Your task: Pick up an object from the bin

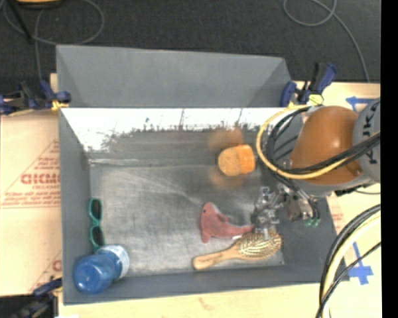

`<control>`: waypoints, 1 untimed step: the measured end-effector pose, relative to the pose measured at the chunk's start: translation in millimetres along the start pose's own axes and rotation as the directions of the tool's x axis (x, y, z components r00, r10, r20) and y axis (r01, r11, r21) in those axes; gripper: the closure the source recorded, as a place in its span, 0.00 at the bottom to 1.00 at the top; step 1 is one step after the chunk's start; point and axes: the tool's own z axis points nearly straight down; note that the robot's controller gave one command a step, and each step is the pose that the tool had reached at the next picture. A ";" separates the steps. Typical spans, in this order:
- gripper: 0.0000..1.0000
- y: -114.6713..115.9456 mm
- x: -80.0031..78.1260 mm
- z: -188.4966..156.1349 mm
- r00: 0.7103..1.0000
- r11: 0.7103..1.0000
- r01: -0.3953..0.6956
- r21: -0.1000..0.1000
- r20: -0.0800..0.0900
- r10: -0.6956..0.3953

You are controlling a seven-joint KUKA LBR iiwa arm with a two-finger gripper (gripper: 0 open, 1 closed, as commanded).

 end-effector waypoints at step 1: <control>0.00 -15.1 8.3 -17.0 1.000 1.000 -0.019 0.002 0.003 0.019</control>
Offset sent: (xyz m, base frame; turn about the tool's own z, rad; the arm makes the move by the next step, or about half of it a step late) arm 0.0000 0.0000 0.0000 0.0000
